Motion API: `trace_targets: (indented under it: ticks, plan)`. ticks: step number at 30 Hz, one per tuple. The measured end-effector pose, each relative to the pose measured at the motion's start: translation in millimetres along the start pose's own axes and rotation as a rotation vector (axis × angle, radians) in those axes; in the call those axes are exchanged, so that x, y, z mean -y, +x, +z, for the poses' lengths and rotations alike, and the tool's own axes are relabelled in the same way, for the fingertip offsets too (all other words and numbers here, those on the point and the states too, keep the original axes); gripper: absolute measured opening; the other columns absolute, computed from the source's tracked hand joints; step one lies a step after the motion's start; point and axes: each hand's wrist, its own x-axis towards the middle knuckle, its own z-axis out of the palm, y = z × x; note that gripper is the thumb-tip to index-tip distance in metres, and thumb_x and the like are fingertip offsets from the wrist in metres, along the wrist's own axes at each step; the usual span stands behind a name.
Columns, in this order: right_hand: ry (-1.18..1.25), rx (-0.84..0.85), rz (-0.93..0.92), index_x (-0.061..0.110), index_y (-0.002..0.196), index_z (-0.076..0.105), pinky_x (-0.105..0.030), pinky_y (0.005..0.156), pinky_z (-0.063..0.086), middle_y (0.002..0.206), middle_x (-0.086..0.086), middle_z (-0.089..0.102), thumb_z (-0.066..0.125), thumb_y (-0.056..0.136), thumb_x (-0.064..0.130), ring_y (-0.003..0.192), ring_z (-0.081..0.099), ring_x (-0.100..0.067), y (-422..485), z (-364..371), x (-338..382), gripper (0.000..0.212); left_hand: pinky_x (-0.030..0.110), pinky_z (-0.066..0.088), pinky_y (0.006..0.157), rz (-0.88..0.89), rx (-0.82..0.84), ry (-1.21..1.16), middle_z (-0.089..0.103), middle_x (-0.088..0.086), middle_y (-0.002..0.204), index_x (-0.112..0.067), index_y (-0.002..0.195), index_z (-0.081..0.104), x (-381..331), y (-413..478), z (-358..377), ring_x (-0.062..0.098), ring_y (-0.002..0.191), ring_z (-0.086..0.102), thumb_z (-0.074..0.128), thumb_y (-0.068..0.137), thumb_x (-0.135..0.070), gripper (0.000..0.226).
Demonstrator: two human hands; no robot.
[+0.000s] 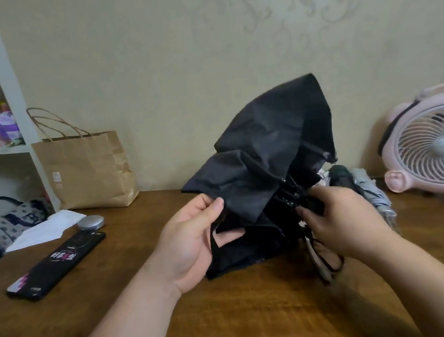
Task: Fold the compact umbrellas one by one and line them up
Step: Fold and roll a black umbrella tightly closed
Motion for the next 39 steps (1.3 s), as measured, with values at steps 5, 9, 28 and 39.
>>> trace_targets:
  ticks: [5,9,28,39]
  plan:
    - [-0.170,-0.337,-0.159,0.020,0.100,0.069,-0.037,0.060,0.049,0.086,0.000,0.065,0.063,0.086,0.037,0.084,0.062,-0.034,9,-48,-2,0.023,0.070,0.033,0.112,0.159,0.278,-0.197,0.051,0.019,0.152,-0.008,0.137,0.062,-14,-15,21,0.038,0.144,0.045,0.066,0.097,-0.015,0.041]
    - [-0.174,-0.321,-0.105,0.017,0.093,0.070,-0.034,0.057,0.038,0.068,0.011,0.041,0.067,0.089,0.034,0.072,0.051,-0.032,14,-49,-7,0.018,0.076,0.025,0.114,0.176,0.298,-0.178,0.053,0.019,0.150,-0.011,0.134,0.065,-19,-25,31,0.039,0.143,0.046,0.068,0.095,-0.015,0.040]
    - [0.202,0.625,-0.071,0.031,0.111,0.060,-0.039,0.080,0.060,0.098,0.005,0.073,0.074,0.078,0.030,0.082,0.071,-0.011,-6,17,-8,0.035,0.073,0.045,0.100,-0.201,0.063,-0.330,0.052,0.030,0.146,-0.010,0.158,0.030,-31,-14,11,0.053,0.128,0.056,0.052,0.093,-0.060,0.085]
    - [-0.122,0.639,-0.003,0.034,0.120,0.040,-0.030,0.089,0.046,0.127,0.011,0.057,0.072,0.061,0.084,0.118,0.057,-0.018,-33,14,51,0.084,0.049,0.029,0.124,0.176,-0.022,0.502,0.046,0.005,0.157,-0.025,0.152,0.046,-14,-8,-7,0.016,0.146,0.044,0.073,0.078,-0.045,0.082]
